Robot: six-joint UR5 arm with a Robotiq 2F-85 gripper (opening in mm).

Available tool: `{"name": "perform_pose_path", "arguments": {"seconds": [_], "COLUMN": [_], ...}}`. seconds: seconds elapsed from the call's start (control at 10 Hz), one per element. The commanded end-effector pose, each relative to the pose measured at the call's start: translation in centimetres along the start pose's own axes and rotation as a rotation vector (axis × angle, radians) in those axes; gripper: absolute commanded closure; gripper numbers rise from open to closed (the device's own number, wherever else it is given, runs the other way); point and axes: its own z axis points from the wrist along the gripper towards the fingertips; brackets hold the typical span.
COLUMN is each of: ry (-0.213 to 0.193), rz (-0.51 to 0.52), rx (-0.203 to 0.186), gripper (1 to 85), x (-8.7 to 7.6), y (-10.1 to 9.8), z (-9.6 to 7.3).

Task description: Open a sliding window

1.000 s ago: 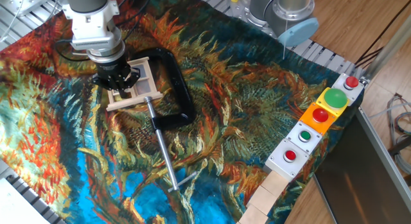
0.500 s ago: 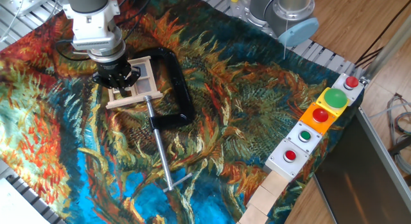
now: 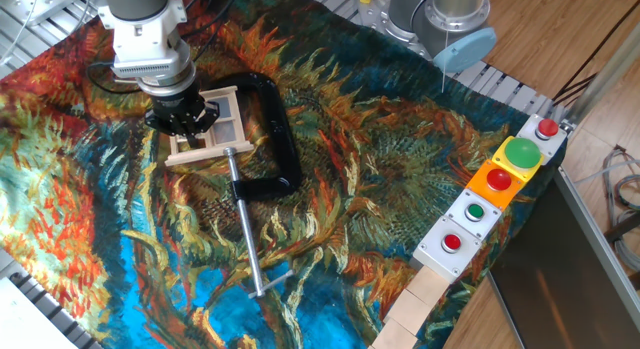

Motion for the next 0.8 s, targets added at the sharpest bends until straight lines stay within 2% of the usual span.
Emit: {"name": "perform_pose_path", "arguments": {"seconds": [0.0,0.4,0.7], "ry": [0.001,0.012,-0.004], "rz": [0.013,0.016,0.015], "rx": [-0.006,-0.008,-0.011], "gripper": [84.3,84.3,84.3], "x": [0.21,0.68,0.46], "y": [0.04,0.24,0.23], "z": [-0.19,-0.49,-0.37]}}
